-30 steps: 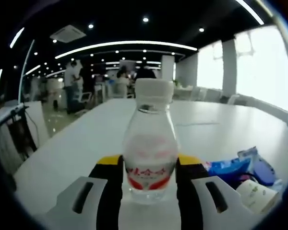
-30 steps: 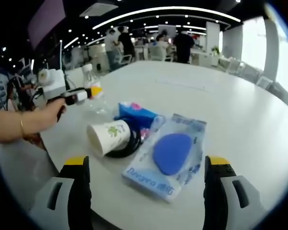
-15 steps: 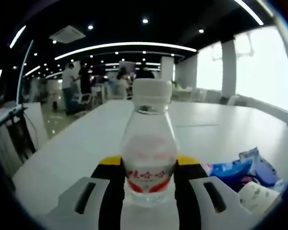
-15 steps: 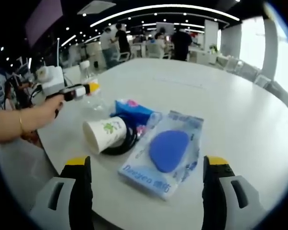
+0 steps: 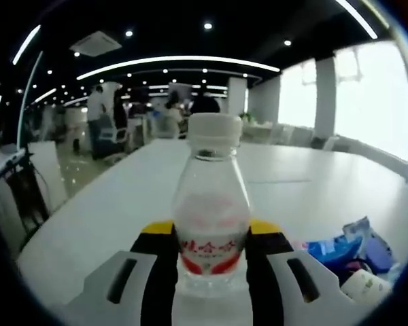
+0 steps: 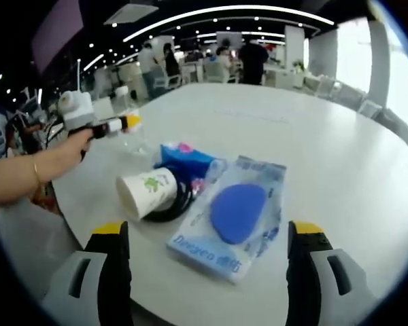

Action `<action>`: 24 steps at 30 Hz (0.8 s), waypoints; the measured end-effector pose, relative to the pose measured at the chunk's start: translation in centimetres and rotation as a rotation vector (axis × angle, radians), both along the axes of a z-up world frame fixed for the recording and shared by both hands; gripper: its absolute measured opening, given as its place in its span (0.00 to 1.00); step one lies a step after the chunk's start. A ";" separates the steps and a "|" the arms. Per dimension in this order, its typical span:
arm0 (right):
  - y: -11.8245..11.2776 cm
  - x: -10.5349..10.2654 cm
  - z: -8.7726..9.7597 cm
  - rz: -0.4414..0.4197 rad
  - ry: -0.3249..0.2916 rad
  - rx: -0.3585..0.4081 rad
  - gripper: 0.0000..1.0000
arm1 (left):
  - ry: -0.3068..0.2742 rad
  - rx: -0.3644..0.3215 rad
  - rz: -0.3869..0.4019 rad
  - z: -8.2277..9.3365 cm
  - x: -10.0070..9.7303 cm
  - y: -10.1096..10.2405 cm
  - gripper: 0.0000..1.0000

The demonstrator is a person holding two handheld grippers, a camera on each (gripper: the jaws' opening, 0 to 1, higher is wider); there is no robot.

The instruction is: Arrange the tabletop items into an orderly group along one side of the table until the central work area is clear of visible clutter.

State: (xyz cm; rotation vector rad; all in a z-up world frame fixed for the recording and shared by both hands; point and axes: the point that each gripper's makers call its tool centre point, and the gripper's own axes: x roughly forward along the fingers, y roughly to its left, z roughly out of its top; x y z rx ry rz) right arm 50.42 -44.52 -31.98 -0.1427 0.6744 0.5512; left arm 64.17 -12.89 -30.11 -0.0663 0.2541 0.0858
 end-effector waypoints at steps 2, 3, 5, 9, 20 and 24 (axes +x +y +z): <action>0.0 0.0 0.0 -0.003 0.000 0.001 0.95 | -0.006 0.002 -0.003 0.4 0.7 0.3 0.34; 0.0 0.0 0.0 -0.004 0.000 0.001 0.95 | -0.005 -0.001 -0.002 0.6 1.0 0.5 0.34; -0.1 0.0 -0.2 -0.003 0.008 -0.003 0.96 | -0.009 -0.003 0.002 0.9 1.7 0.9 0.34; 0.0 -0.1 -0.5 0.000 0.015 -0.007 0.96 | -0.013 0.001 -0.008 1.3 3.3 1.4 0.34; -0.7 -0.1 -1.7 -0.033 0.062 -0.011 0.96 | -0.029 0.022 -0.018 0.8 6.6 2.8 0.35; -0.8 -0.1 -2.0 -0.034 0.071 -0.019 0.96 | -0.013 0.017 -0.015 0.2 7.5 3.2 0.35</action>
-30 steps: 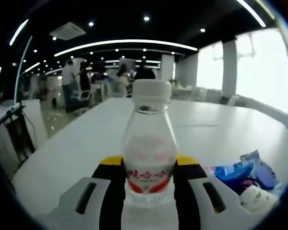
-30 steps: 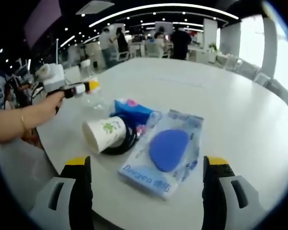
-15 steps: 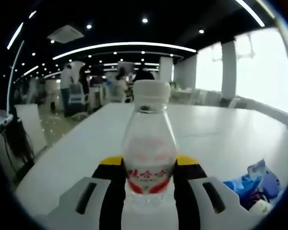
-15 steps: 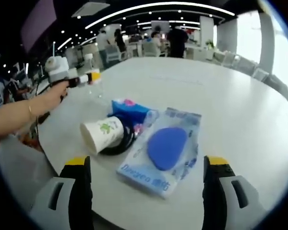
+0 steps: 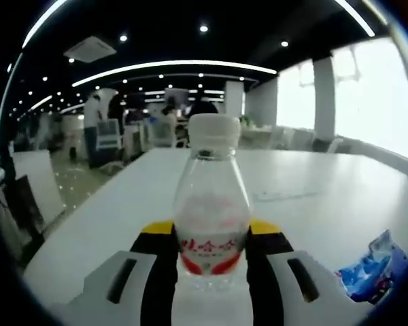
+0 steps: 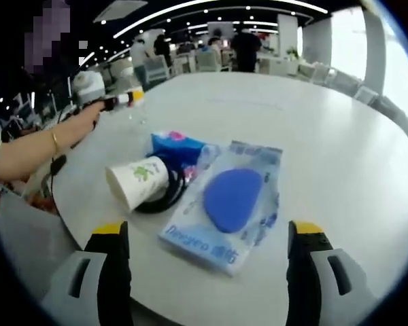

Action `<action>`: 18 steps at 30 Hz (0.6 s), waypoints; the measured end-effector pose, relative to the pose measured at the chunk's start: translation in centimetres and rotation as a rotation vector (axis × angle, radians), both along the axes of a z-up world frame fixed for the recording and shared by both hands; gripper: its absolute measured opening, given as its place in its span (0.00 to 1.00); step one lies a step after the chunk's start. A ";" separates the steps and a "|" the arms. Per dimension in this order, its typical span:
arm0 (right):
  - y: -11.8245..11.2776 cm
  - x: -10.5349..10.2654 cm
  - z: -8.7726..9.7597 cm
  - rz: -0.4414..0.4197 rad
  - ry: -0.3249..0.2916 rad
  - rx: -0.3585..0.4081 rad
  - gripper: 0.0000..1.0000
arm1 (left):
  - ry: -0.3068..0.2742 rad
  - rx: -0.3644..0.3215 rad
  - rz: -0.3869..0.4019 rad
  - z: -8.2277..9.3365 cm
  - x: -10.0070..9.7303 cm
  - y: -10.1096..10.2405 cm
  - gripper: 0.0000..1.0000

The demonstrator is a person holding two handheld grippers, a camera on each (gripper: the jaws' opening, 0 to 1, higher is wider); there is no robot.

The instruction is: Arrange the tabletop items into an orderly group along one side of the table until the central work area is clear of visible clutter.

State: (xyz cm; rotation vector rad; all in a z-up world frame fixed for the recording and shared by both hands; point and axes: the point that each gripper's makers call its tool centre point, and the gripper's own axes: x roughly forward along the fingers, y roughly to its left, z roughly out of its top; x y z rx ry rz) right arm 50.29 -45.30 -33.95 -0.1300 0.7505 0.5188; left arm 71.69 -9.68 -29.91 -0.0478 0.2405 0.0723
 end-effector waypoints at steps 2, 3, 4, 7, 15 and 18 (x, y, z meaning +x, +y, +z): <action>-0.1 -0.1 -0.1 -0.005 0.006 -0.003 0.96 | 0.002 0.006 0.004 -0.3 0.5 0.3 0.35; -0.2 -0.1 -0.2 -0.007 0.007 -0.004 0.96 | -0.001 0.010 0.007 -0.3 0.7 0.4 0.35; -0.2 -0.1 -0.2 -0.008 0.009 -0.004 0.96 | -0.003 0.013 0.007 -0.4 0.8 0.5 0.35; -0.3 -0.2 -0.4 -0.009 0.015 -0.006 0.95 | -0.007 0.021 0.014 -0.5 1.2 0.6 0.35; -0.1 -0.5 -0.8 -0.005 0.040 0.000 0.94 | -0.025 0.030 0.001 -0.6 1.9 0.5 0.35; 0.0 -0.6 -0.8 -0.006 0.049 0.015 0.94 | -0.028 0.023 0.003 -0.6 1.9 0.6 0.35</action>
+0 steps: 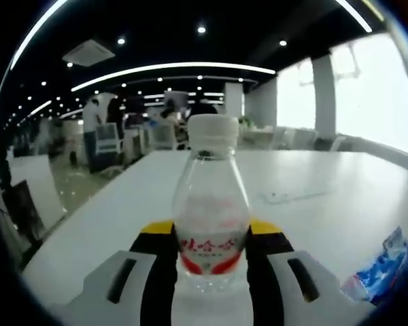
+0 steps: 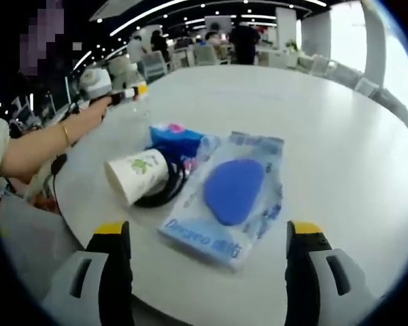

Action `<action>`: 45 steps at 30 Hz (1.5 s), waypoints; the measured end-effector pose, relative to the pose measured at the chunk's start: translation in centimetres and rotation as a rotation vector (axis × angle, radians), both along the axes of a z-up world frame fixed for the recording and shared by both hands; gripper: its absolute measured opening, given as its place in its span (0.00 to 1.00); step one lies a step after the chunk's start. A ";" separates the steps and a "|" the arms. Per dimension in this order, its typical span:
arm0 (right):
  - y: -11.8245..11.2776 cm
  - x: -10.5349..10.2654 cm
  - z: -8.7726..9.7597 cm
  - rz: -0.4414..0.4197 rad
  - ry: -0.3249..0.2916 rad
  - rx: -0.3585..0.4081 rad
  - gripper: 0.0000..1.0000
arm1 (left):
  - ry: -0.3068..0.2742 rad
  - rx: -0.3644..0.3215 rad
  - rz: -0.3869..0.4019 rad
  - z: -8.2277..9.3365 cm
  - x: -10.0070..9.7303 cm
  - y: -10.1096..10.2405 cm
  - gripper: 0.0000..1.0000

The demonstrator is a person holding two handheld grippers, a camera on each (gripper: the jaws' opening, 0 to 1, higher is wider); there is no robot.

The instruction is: Arrange the tabletop items into an orderly group along one side of the table until the central work area is clear of visible clutter.

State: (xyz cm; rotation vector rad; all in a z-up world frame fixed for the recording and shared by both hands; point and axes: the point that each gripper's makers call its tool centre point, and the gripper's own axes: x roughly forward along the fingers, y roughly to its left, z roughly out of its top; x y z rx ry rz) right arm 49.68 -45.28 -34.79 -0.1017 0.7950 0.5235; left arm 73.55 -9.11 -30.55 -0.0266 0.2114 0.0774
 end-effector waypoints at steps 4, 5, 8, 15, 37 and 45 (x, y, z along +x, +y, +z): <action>0.1 -0.2 -0.2 0.009 0.005 -0.010 0.93 | -0.011 0.026 -0.009 -0.1 -0.1 -0.1 0.35; 0.1 -0.2 -0.2 0.010 0.005 -0.008 0.93 | -0.016 0.031 -0.012 -0.1 -0.1 -0.1 0.35; 0.1 -0.1 -0.1 0.009 0.002 -0.007 0.93 | -0.024 0.028 -0.019 -0.1 -0.1 -0.1 0.36; 0.1 -0.2 -0.2 0.014 0.005 -0.016 0.92 | -0.028 0.009 0.004 -0.1 -0.1 0.2 0.36; 0.6 0.0 0.4 0.023 -0.020 0.001 0.92 | -0.015 -0.063 0.046 -1.2 -1.2 0.5 0.50; 1.8 -0.1 0.8 0.068 -0.043 0.018 0.92 | -0.020 -0.054 0.003 -0.5 -2.1 0.2 0.69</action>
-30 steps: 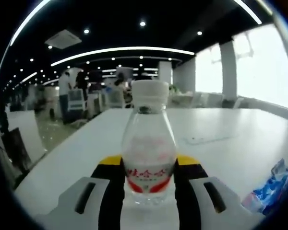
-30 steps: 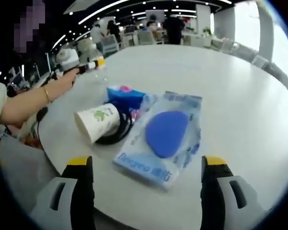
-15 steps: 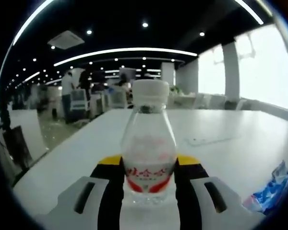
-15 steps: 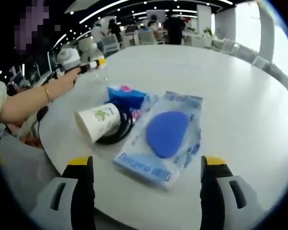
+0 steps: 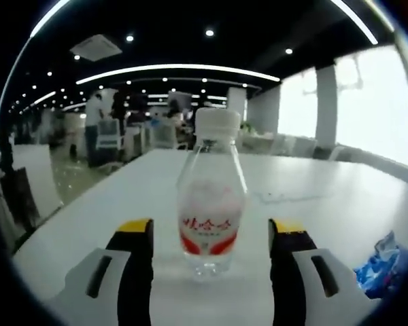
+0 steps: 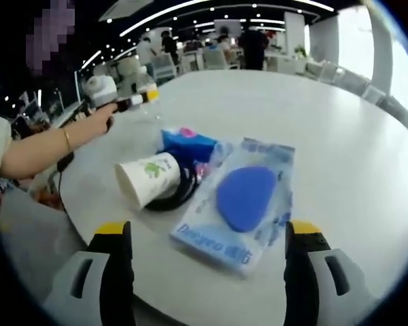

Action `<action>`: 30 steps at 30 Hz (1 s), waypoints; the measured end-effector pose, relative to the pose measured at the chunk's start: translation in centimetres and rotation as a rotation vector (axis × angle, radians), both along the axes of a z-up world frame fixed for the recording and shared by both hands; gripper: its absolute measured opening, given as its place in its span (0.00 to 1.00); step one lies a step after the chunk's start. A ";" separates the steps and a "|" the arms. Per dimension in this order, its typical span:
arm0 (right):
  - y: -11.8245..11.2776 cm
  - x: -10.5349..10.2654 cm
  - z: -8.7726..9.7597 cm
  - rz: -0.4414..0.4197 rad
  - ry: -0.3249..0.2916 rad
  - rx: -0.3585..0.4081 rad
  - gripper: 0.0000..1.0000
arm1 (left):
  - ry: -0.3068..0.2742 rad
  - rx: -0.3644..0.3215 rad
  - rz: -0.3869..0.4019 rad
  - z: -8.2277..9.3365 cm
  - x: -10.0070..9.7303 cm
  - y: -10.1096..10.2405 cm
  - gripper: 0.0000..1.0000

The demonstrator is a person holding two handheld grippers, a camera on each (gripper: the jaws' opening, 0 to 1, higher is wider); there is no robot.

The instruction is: Arrange the tabletop items into an orderly group along one side of the table until the central work area is clear of visible clutter.

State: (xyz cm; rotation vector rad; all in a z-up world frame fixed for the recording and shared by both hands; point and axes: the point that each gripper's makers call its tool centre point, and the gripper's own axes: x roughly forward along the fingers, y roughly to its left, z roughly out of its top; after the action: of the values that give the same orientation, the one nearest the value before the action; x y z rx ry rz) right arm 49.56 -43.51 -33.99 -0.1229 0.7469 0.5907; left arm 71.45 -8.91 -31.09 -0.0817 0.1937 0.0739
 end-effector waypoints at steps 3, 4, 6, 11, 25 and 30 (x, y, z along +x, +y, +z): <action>0.7 0.0 0.5 0.024 -0.027 0.014 0.90 | 0.005 0.029 -0.028 0.3 -0.3 0.0 0.72; 0.9 0.0 0.7 0.028 -0.032 0.019 0.89 | 0.009 0.027 -0.028 0.4 -0.4 0.1 0.73; 1.7 0.2 1.6 0.052 -0.072 0.048 0.88 | 0.007 0.031 -0.032 0.8 -0.6 0.5 0.74; 3.0 0.3 3.2 0.087 -0.141 0.073 0.85 | 0.010 0.041 -0.055 1.5 -1.6 0.7 0.78; 6.0 0.9 5.4 0.190 -0.268 0.042 0.74 | -0.004 0.059 -0.159 4.2 -5.0 -1.3 0.99; 7.2 1.0 5.7 0.220 -0.268 0.061 0.71 | 0.004 0.072 -0.190 4.7 -6.7 -1.7 0.99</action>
State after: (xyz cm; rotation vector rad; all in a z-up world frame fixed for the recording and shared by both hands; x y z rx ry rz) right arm 50.55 -36.26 -28.31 -0.2249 0.4571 0.7887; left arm 64.71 -10.65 -26.35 0.0090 0.2019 -0.1086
